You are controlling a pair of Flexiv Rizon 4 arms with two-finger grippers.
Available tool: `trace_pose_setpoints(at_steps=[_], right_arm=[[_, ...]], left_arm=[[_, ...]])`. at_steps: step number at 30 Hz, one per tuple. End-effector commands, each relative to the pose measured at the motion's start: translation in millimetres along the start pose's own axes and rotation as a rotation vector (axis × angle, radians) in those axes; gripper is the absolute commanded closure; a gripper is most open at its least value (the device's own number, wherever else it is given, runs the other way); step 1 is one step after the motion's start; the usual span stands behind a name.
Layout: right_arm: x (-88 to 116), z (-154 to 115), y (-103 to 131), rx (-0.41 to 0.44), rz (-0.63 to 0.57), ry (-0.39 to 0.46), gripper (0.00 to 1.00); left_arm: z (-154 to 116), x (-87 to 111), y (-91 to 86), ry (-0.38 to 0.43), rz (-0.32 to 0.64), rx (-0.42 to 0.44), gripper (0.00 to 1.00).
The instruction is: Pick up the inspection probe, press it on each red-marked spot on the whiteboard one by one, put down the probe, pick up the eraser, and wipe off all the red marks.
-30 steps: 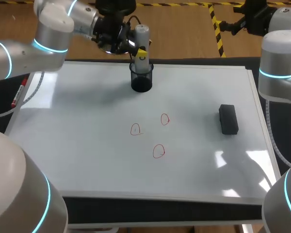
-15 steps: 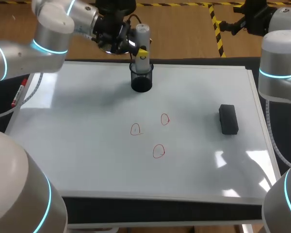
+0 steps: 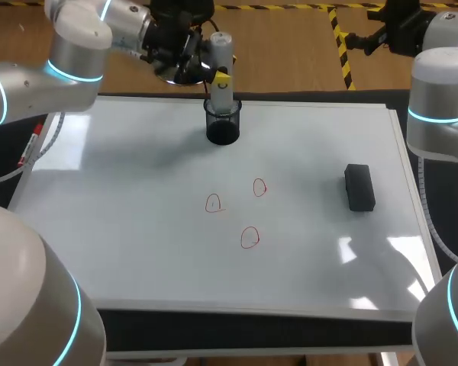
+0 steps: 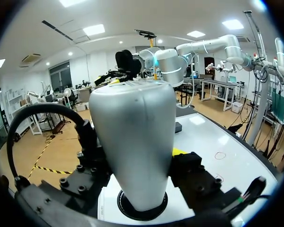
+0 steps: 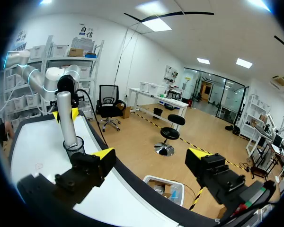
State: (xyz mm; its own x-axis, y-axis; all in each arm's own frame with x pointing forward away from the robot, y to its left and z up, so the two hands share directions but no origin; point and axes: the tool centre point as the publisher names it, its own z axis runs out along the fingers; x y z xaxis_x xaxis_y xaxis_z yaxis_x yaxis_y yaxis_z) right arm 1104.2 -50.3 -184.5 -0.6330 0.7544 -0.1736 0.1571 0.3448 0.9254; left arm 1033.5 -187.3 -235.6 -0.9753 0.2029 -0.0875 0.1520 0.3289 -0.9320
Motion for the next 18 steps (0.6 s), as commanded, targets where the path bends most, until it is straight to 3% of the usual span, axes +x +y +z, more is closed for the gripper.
trace_pose_setpoints(at_steps=[1,18], right_arm=[[0.0,0.0,0.0,0.0,0.0,0.0,0.0],[0.0,0.0,0.0,0.0,0.0,0.0,0.0]], left_arm=[[-2.4,2.6,-7.8,0.001,0.004,-0.006,1.0],[-15.9,14.1,-44.3,-0.006,0.027,-0.016,1.0]])
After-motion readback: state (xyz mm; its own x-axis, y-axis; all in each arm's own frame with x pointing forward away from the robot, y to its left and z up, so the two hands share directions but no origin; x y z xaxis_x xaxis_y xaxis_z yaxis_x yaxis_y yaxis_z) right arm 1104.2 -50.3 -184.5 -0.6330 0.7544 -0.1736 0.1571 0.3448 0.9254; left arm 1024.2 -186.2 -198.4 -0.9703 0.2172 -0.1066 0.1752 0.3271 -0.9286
